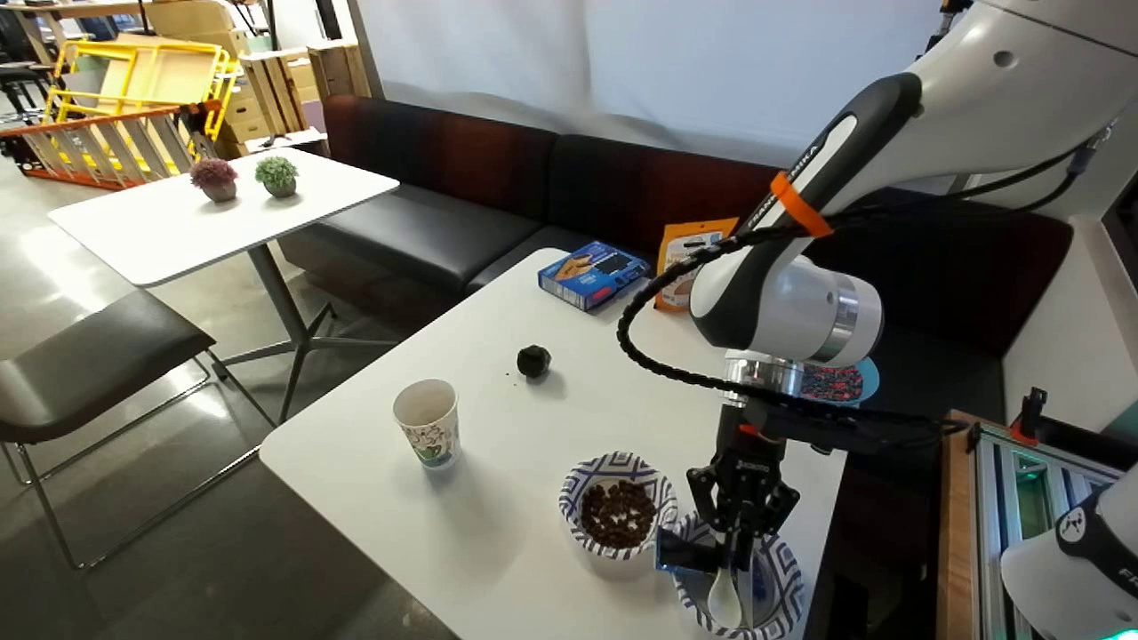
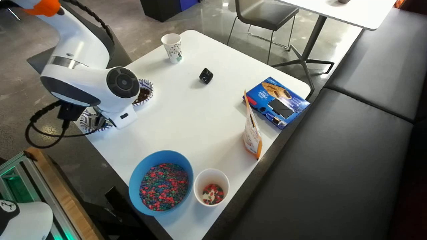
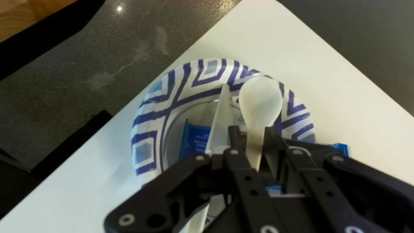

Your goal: Use the spoon to scoop some of the contents in the bowl and put the spoon on the table

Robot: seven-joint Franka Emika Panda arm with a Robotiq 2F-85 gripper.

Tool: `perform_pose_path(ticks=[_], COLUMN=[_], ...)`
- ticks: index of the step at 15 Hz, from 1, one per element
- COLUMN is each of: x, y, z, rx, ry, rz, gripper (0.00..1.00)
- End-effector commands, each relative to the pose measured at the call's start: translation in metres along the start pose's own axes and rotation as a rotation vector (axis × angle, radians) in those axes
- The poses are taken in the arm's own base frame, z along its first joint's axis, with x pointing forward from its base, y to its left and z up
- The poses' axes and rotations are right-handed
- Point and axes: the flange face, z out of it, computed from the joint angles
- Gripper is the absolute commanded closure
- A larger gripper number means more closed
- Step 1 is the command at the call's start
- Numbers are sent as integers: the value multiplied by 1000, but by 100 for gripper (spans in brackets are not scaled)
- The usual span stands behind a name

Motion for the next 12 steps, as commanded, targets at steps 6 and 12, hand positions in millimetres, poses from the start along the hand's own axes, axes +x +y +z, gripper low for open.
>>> perform_pose_path(ticks=[6,12], x=[7,-27], y=[-3,-11], z=[5,-14], rx=[-8,-57], ry=[37,132], rz=[-38,-75], gripper=[95,97])
